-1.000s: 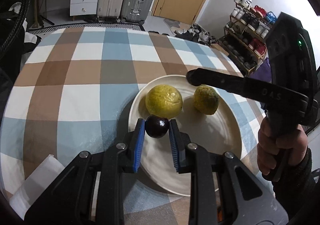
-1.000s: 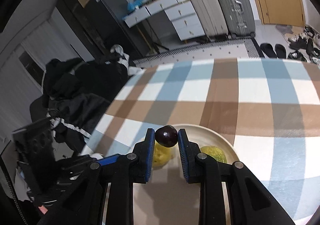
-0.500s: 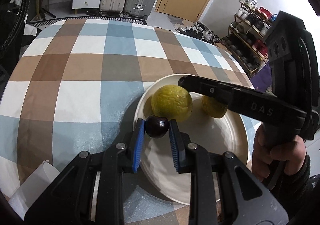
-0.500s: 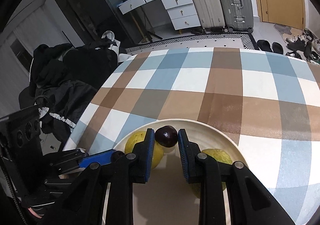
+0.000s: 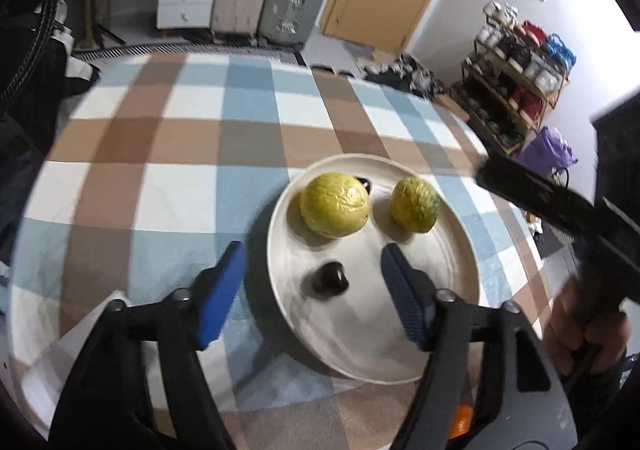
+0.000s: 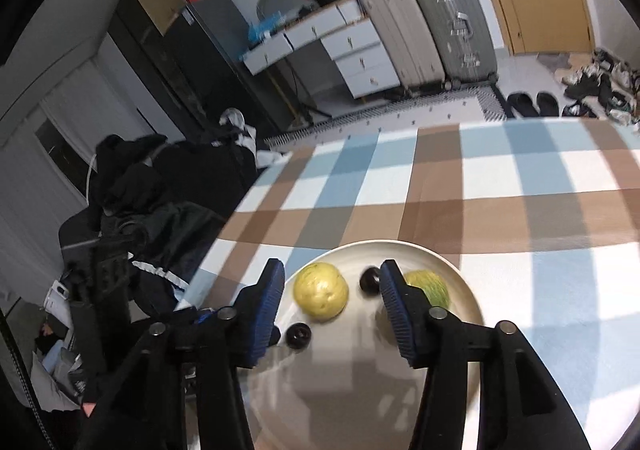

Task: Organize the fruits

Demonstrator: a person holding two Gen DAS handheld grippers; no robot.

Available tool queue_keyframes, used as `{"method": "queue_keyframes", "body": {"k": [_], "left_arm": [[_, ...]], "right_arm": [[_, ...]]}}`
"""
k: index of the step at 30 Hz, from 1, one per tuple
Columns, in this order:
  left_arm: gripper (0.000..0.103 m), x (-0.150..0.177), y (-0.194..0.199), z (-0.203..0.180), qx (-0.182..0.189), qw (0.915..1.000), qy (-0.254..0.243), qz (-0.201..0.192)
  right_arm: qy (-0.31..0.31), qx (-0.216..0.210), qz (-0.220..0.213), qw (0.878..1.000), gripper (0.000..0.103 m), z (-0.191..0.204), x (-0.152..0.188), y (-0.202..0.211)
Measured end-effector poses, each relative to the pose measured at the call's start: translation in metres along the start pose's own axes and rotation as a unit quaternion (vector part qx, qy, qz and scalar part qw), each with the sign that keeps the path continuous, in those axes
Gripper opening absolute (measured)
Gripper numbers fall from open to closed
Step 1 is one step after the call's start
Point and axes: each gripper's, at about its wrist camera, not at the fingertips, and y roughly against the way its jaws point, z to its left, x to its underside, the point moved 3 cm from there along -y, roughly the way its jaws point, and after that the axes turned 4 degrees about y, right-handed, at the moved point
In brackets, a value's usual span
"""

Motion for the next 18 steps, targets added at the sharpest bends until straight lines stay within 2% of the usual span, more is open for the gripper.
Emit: {"method": "queue_keyframes", "body": {"k": [2,4,6,9,12,17,18], "left_arm": [[0.071,0.002,0.014,-0.003,-0.001,1.0,0.001,-0.006],[0.071,0.006,0.026,-0.005,-0.006,0.9999,-0.003,-0.013],[0.074,0.012,0.041,-0.01,-0.01,0.9997,-0.009,-0.021],[0.08,0.022,0.063,-0.016,-0.012,0.9993,-0.013,-0.033],[0.081,0.034,0.083,-0.022,-0.015,0.9988,-0.017,-0.043],[0.082,0.057,0.108,-0.034,-0.024,0.9981,-0.032,-0.047],[0.082,0.063,0.114,-0.038,-0.027,0.9976,-0.04,-0.05]], "right_arm": [[0.004,0.007,-0.014,1.0,0.056,0.005,0.006,0.022],[0.003,0.009,-0.032,0.999,0.069,0.01,0.015,0.047],[0.004,0.013,-0.05,0.999,0.075,0.015,0.024,0.07],[0.007,0.021,-0.073,0.997,0.079,0.023,0.04,0.104],[0.008,0.026,-0.1,0.995,0.089,0.03,0.057,0.137],[0.023,0.036,-0.13,0.991,0.093,0.045,0.085,0.18],[0.026,0.038,-0.137,0.99,0.099,0.048,0.089,0.186]]}}
